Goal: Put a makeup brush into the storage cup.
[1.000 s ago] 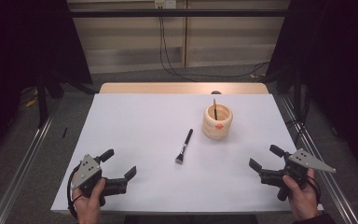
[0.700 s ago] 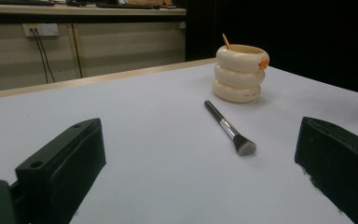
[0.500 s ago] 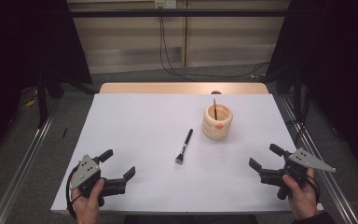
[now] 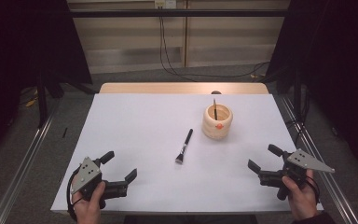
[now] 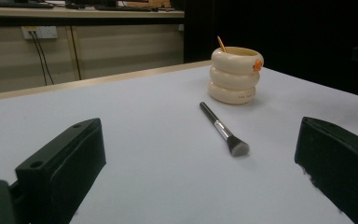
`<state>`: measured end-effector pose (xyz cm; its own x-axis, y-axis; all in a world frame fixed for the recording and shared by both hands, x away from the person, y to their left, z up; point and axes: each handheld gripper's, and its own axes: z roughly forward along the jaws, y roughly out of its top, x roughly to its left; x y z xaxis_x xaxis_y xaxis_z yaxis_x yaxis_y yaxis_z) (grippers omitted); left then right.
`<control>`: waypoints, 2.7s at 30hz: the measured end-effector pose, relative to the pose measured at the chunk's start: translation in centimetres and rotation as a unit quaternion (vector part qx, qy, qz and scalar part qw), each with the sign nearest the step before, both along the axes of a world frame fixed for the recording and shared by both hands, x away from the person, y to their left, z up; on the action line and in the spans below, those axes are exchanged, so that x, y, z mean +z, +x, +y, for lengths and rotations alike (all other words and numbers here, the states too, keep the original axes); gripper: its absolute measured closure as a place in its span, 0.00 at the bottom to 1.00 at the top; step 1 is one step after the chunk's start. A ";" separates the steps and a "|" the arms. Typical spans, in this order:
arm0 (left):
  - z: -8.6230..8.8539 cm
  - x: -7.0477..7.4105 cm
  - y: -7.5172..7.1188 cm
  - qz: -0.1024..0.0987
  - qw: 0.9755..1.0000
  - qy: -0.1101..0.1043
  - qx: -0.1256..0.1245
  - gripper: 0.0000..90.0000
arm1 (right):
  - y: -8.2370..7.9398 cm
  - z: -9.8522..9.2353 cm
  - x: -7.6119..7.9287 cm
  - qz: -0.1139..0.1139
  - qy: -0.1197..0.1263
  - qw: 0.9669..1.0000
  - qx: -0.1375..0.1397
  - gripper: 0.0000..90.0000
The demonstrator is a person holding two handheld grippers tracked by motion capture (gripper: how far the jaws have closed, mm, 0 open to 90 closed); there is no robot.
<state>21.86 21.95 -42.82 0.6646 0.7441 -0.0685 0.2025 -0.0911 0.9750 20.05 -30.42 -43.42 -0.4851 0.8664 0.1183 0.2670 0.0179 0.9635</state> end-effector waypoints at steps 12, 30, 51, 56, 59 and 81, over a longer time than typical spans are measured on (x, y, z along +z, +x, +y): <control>-0.8 0.1 0.3 0.002 1.000 0.003 -0.007 0.02 | 0.0 0.1 0.1 -0.005 -0.002 1.000 0.002 0.00; -2.5 1.8 2.0 -0.004 1.000 -0.005 -0.017 0.02 | -0.2 0.1 0.2 -0.011 0.001 1.000 0.004 0.00; -5.9 3.0 4.8 -0.019 0.998 0.002 -0.065 0.02 | -0.1 0.2 0.1 -0.010 0.002 1.000 0.012 0.00; -6.8 3.2 5.6 -0.018 0.998 0.000 -0.067 0.01 | -0.1 0.2 0.1 -0.012 0.003 1.000 0.011 0.00; -7.4 3.1 6.2 -0.015 0.998 0.012 -0.065 0.02 | -0.1 0.2 0.1 -0.009 0.004 1.000 0.011 0.00; -11.3 5.2 10.1 -0.023 0.997 0.021 -0.069 0.02 | -0.1 0.2 0.1 -0.012 0.005 1.000 0.012 0.00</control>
